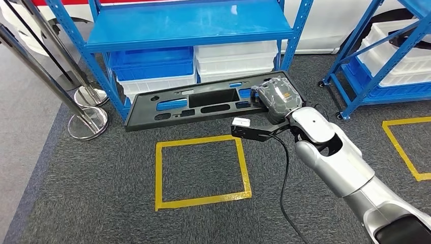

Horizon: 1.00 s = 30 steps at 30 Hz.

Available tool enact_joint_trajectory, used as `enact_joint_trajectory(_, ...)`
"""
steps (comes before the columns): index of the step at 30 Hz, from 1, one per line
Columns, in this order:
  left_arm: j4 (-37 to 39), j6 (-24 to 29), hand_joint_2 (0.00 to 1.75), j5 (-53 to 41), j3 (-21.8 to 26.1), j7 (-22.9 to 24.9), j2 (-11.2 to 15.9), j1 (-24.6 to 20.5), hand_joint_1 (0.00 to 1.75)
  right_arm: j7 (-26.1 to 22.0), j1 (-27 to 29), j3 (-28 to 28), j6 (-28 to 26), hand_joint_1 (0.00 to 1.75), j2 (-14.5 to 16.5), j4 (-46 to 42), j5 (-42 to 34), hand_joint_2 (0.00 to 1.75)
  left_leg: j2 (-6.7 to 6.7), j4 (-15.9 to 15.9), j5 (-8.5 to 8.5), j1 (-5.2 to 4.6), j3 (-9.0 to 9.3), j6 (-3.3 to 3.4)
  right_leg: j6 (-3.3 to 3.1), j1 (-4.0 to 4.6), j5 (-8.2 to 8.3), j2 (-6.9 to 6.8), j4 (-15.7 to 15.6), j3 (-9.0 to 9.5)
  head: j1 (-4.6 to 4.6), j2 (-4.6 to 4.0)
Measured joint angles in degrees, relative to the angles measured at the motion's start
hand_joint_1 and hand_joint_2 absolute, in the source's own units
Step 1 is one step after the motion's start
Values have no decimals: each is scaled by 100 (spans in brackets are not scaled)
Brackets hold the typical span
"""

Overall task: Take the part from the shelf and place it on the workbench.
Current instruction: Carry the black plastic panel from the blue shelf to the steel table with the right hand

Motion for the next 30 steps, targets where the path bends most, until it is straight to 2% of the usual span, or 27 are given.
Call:
enact_joint_trajectory(1,-1,-16,175,6,1,-24,5,-10,0,0,-2,-3,0,175,-1,0,0,175,3,-377,-114,-24,254,30,27,1,59,-8,-2,-33,1,0)
enact_joint_trajectory(2,-1,-50,175,13,3,-64,10,-18,0,0,-5,-5,1,175,-1,1,-1,175,8,-643,-216,-46,407,54,61,-7,117,-17,-17,-48,1,0)
enact_joint_trajectory(3,-1,-88,175,20,5,-109,10,-18,0,0,-7,-7,4,175,-2,2,-4,175,13,-780,-224,-57,445,71,99,-17,179,-27,-46,-50,1,0)
enact_joint_trajectory(4,-1,-124,175,25,8,-150,6,-14,0,0,-7,-7,9,175,-3,4,-8,175,20,-799,-157,-50,413,94,137,-32,225,-31,-68,-56,1,0)
enact_joint_trajectory(5,-1,-145,175,26,9,-178,2,-9,0,-1,-9,-6,15,175,-3,8,-15,175,23,-835,-85,-39,392,124,175,-44,197,-22,-42,-83,1,0)
enact_joint_trajectory(6,-1,-146,175,27,9,-192,-2,-7,0,-3,-15,-3,25,175,-4,11,-25,175,26,-867,0,-22,354,156,210,-52,69,-10,84,-146,2,0)
enact_joint_trajectory(7,0,-140,175,26,9,-202,-8,-7,0,-6,-21,0,36,175,-4,15,-34,175,26,-887,83,-6,299,175,244,-65,-153,4,342,-250,2,0)
enact_joint_trajectory(9,1,-122,175,21,9,-213,-14,-5,0,-10,-28,13,58,175,-4,27,-49,175,-3,-882,220,-2,136,192,310,-105,-686,18,1112,-497,2,0)
enact_joint_trajectory(10,2,-113,175,18,9,-216,-18,0,0,-10,-26,21,67,175,-4,38,-54,175,-30,-873,280,3,51,180,336,-130,-850,18,1414,-552,2,0)
enact_joint_trajectory(11,1,-105,175,16,9,-218,-21,6,0,-9,-25,30,72,175,-4,49,-60,175,-62,-858,332,11,-29,163,358,-153,-913,18,1529,-508,2,0)
enact_joint_trajectory(12,1,-98,175,14,9,-220,-23,10,0,-9,-26,36,75,175,-4,58,-68,175,-100,-836,375,23,-102,139,376,-175,-874,24,1399,-331,1,0)
enact_joint_trajectory(13,1,-95,175,11,9,-222,-24,12,0,-9,-29,38,77,175,-4,65,-75,175,-143,-804,407,36,-167,111,392,-199,-774,58,1061,-43,1,0)
enact_joint_trajectory(14,0,-93,175,10,9,-223,-24,11,0,-9,-36,38,77,175,-4,68,-81,175,-183,-765,431,47,-230,82,402,-227,-715,159,646,262,1,0)
enact_joint_trajectory(15,0,-92,175,8,9,-223,-24,4,0,-10,-43,39,77,175,-3,68,-89,175,-220,-718,450,49,-286,47,392,-235,-662,243,299,499,0,0)
enact_joint_trajectory(16,-1,-92,175,6,9,-225,-24,0,0,-12,-51,38,79,175,-4,73,-94,175,-257,-687,469,47,-334,10,370,-234,-649,300,91,633,1,0)
enact_joint_trajectory(17,-1,-91,175,4,9,-226,-26,-1,0,-14,-57,39,82,175,-6,79,-99,175,-292,-671,492,47,-372,-30,335,-216,-663,323,23,662,1,0)
enact_joint_trajectory(19,0,-88,175,-1,9,-226,-29,10,0,-15,-64,49,92,175,-7,93,-106,175,-368,-676,538,59,-417,-110,244,-188,-613,204,38,639,1,0)
enact_joint_trajectory(20,1,-86,175,-3,9,-223,-32,21,0,-15,-70,56,99,175,-4,101,-107,175,-353,-636,513,67,-448,-139,194,-189,-587,150,27,631,1,0)
enact_joint_trajectory(21,1,-83,175,-4,9,-218,-32,28,0,-15,-78,62,104,175,-1,108,-107,175,-302,-512,423,69,-508,-162,145,-194,-560,91,12,621,0,0)
enact_joint_trajectory(23,1,-76,175,-5,9,-210,-32,28,0,-13,-93,68,113,175,3,127,-107,175,-134,78,48,68,-755,-193,69,-178,-520,-24,0,585,-1,0)
enact_joint_trajectory(25,0,-73,175,-7,9,-207,-34,21,0,-13,-97,81,116,175,3,153,-108,175,-56,811,-305,68,-1032,-213,33,-139,-495,-141,4,541,-1,0)
enact_joint_trajectory(26,1,-73,175,-9,9,-206,-36,24,0,-13,-97,94,121,175,4,168,-109,175,-41,976,-353,68,-1066,-210,26,-119,-486,-203,6,525,-1,0)
enact_joint_trajectory(27,1,-73,175,-10,9,-205,-38,29,0,-13,-97,108,127,175,5,181,-110,175,-24,920,-298,66,-987,-197,23,-102,-479,-266,9,515,-1,0)
enact_joint_trajectory(28,1,-73,175,-12,9,-204,-39,32,0,-14,-100,118,134,175,7,191,-111,175,9,647,-160,58,-801,-172,24,-85,-475,-329,12,512,-1,0)
enact_joint_trajectory(30,-1,-74,175,-14,9,-204,-35,21,0,-15,-122,126,144,175,11,199,-113,175,216,-153,114,3,-326,-82,35,-51,-472,-452,22,512,-1,0)
